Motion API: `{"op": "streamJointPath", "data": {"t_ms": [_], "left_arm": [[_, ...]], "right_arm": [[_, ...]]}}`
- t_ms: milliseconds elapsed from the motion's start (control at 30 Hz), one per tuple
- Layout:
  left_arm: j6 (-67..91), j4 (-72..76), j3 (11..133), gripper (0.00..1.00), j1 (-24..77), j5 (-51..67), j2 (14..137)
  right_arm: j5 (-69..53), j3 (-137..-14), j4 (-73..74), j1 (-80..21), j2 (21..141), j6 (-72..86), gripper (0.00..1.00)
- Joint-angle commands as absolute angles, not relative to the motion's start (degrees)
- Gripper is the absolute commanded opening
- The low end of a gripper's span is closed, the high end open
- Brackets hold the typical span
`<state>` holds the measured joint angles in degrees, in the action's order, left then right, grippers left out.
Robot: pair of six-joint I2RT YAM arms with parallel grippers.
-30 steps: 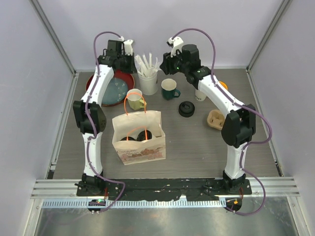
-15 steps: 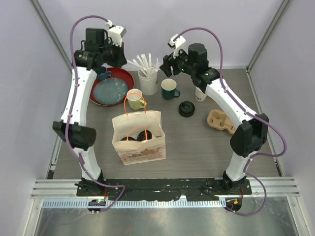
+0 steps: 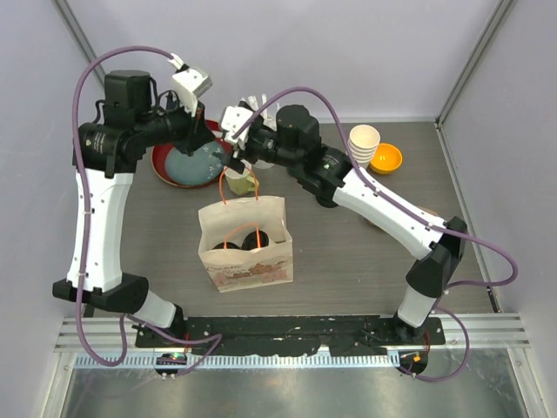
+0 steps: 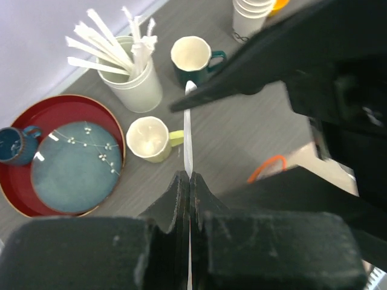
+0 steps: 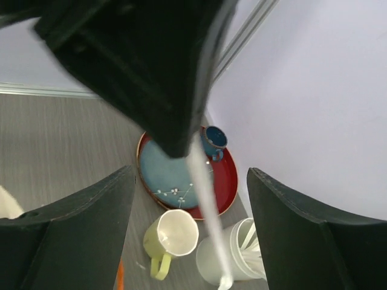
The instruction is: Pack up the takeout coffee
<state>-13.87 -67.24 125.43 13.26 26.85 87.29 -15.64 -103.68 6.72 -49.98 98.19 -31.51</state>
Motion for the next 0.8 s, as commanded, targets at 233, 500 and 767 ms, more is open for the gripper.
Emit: {"op": "streamJointPath", "data": {"t_ms": [233, 500, 767], "left_arm": [[-16.0, -72.1, 124.5, 0.0, 13.9, 35.8, 81.8], [-11.3, -67.2, 125.4, 1.0, 13.7, 29.2, 80.1], [-7.5, -62.1, 122.3, 1.0, 12.0, 16.2, 79.7]], "right_arm": [[-7.7, -110.7, 8.5, -51.6, 100.1, -33.5, 0.2], [8.7, -106.0, 1.5, -51.5, 92.1, -24.7, 0.01], [1.9, -99.1, 0.3, -53.1, 76.6, -5.0, 0.01]]}}
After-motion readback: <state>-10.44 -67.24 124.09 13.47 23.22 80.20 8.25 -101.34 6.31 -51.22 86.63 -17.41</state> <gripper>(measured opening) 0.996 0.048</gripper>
